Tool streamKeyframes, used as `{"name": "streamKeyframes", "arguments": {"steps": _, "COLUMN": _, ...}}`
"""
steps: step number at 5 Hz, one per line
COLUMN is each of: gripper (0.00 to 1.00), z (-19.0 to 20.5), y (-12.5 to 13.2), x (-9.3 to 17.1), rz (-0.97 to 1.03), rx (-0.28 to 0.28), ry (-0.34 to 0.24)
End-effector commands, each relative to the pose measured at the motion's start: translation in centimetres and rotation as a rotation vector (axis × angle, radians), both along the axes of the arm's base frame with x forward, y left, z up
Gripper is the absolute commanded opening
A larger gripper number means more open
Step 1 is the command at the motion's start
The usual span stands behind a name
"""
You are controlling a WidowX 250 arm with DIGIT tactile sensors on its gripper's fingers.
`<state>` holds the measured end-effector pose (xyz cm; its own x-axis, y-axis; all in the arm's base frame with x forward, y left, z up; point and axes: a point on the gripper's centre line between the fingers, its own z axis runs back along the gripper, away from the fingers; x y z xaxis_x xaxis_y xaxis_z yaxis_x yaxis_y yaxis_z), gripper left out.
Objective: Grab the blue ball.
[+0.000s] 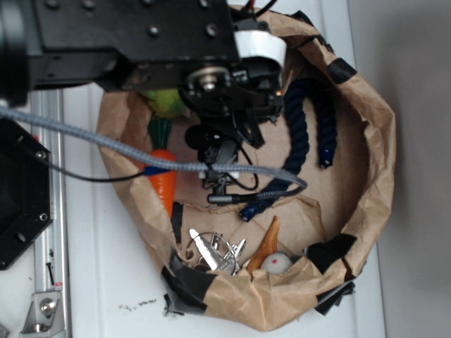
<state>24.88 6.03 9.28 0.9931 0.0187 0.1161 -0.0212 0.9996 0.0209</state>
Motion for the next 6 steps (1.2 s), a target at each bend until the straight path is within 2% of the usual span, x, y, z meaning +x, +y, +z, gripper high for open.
{"name": "streamKeyframes", "arguments": {"steps": 1, "gripper": 1.00, "z": -2.7, "y": 1.9, "x": -0.6, "rz": 0.027, "rx": -0.021, "ry": -0.012}}
{"name": "streamKeyframes", "arguments": {"steps": 2, "gripper": 1.00, "z": -4.1, "y": 2.9, "x": -1.6, "rz": 0.047, "rx": -0.043, "ry": 0.017}}
{"name": "streamKeyframes", "arguments": {"steps": 3, "gripper": 1.00, "z": -4.4, "y": 4.4, "x": -2.2, "rz": -0.030, "rx": -0.029, "ry": 0.024}}
{"name": "streamKeyframes", "arguments": {"steps": 4, "gripper": 1.00, "z": -3.9, "y": 5.1, "x": -2.3, "rz": -0.208, "rx": -0.020, "ry": 0.010}}
{"name": "streamKeyframes", "arguments": {"steps": 5, "gripper": 1.00, "z": -4.9, "y": 5.4, "x": -1.9, "rz": -0.253, "rx": -0.003, "ry": 0.058}}
{"name": "streamKeyframes", "arguments": {"steps": 6, "gripper": 1.00, "z": -4.7, "y": 5.8, "x": -0.5, "rz": -0.282, "rx": 0.011, "ry": 0.062}}
